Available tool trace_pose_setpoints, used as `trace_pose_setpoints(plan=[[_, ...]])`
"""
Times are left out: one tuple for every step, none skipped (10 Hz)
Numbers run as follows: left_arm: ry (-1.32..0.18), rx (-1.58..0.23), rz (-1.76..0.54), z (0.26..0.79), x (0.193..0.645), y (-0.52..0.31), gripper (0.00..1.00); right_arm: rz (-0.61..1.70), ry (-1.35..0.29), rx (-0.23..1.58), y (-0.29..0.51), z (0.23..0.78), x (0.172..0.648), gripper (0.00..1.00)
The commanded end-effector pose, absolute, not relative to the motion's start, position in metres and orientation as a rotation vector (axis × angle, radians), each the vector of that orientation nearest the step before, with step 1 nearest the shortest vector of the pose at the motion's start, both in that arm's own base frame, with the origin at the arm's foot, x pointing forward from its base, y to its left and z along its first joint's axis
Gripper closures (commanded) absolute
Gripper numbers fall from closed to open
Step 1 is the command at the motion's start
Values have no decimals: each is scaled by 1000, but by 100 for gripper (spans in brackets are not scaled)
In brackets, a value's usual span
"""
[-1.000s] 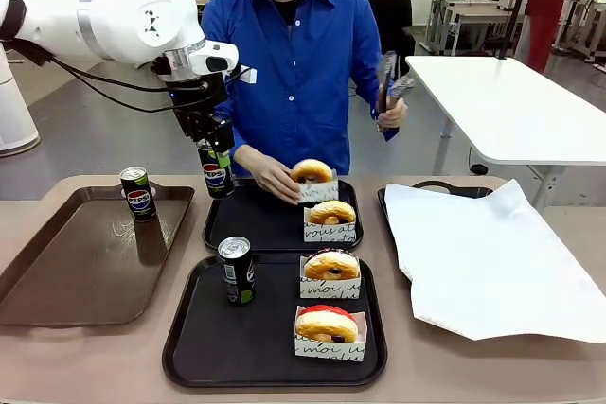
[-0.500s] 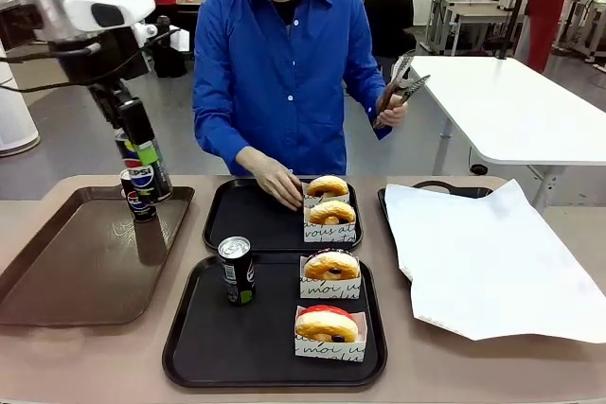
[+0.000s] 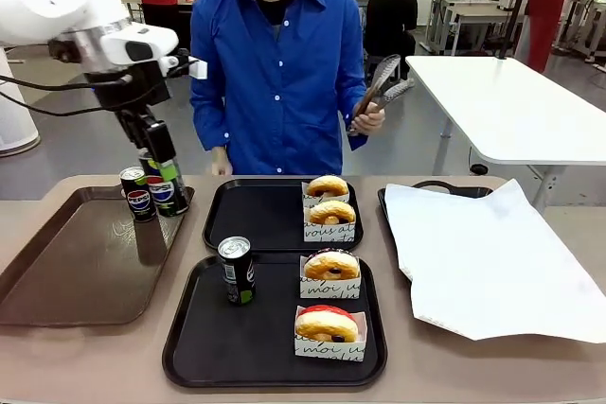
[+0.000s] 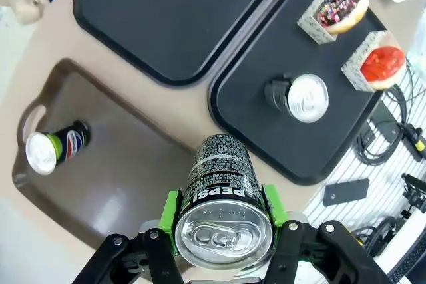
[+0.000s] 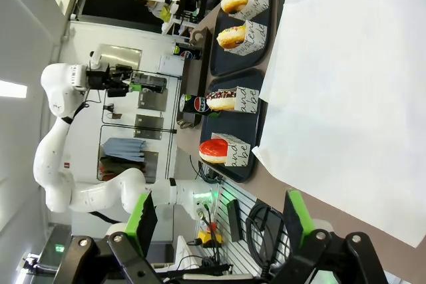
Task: Set up donuts and drinks on trays.
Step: Pick up one Pepsi coke from the Handle tray and place it on the Flat Tray without a Pepsi coke.
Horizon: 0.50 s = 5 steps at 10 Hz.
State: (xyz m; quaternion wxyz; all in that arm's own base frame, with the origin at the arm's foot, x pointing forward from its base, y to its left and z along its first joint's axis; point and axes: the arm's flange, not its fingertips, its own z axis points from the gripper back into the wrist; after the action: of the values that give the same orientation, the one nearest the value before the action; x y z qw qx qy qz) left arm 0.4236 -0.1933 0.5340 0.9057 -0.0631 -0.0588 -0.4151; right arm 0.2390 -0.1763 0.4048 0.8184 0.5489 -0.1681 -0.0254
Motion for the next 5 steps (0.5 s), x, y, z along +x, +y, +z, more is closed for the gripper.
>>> trace_pose_setpoints(plan=[[-125, -108, -840, 532, 460, -225, 41, -44, -374, 1179, -176, 405, 239, 0], [-115, -70, -834, 521, 483, -235, 41, -44, -374, 1179, -176, 405, 239, 0], [-107, -49, -820, 511, 504, -242, 41, -44, -374, 1179, -176, 405, 239, 0], [-118, -37, -780, 498, 516, -249, 41, -44, -374, 1179, -176, 405, 239, 0], [-168, -1, -762, 484, 520, -255, 41, -44, -374, 1179, -176, 405, 239, 0]])
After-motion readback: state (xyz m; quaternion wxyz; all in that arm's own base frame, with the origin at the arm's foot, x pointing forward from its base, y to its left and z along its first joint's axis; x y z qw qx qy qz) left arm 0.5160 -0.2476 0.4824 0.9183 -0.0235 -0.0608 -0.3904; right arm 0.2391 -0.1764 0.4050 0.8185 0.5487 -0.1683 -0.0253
